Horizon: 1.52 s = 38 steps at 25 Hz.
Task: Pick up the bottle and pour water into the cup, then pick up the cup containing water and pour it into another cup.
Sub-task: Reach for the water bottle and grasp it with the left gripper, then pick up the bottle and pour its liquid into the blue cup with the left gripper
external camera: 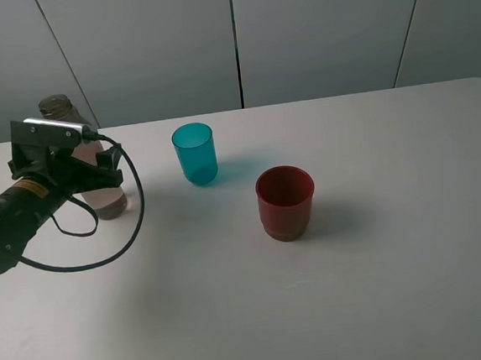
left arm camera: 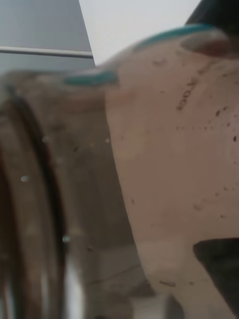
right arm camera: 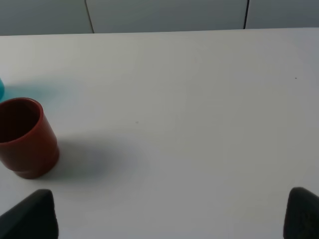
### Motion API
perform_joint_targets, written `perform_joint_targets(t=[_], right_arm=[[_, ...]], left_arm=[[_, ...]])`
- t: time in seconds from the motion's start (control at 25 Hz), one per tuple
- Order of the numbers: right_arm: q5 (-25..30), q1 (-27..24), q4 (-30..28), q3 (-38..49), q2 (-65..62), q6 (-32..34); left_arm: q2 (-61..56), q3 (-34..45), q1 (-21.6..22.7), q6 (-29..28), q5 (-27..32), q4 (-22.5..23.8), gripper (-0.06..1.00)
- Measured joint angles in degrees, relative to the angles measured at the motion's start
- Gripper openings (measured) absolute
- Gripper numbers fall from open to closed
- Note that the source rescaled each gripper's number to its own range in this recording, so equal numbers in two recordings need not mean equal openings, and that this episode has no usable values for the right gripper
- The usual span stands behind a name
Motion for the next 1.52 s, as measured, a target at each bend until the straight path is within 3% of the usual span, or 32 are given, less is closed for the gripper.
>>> perform_joint_targets(t=[0.08, 0.12, 0.6, 0.96, 1.08, 1.16, 1.32, 1.52], right_arm=[[0.0, 0.0, 0.0, 0.0, 0.0, 0.0], [0.0, 0.0, 0.0, 0.0, 0.0, 0.0], [0.0, 0.0, 0.0, 0.0, 0.0, 0.0], [0.0, 0.0, 0.0, 0.0, 0.0, 0.0], [0.0, 0.0, 0.0, 0.0, 0.0, 0.0], [0.0, 0.0, 0.0, 0.0, 0.0, 0.0], [0.0, 0.0, 0.0, 0.0, 0.0, 0.0], [0.0, 0.0, 0.0, 0.0, 0.0, 0.0]], left_arm=[[0.0, 0.0, 0.0, -0.2, 0.0, 0.0, 0.05], [0.0, 0.0, 0.0, -0.2, 0.0, 0.2, 0.00], [0.0, 0.0, 0.0, -5.7, 0.2, 0.7, 0.01], [0.0, 0.0, 0.0, -5.8, 0.2, 0.8, 0.01], [-1.0, -0.1, -0.1, -3.0, 2.0, 1.0, 0.01], [-3.3, -1.3, -0.1, 2.3, 7.1, 1.3, 0.01], [-8.5, -7.4, -0.1, 12.3, 24.9, 2.3, 0.01], [-9.8, -17.1, -1.0, 16.8, 44.3, 10.7, 0.01]])
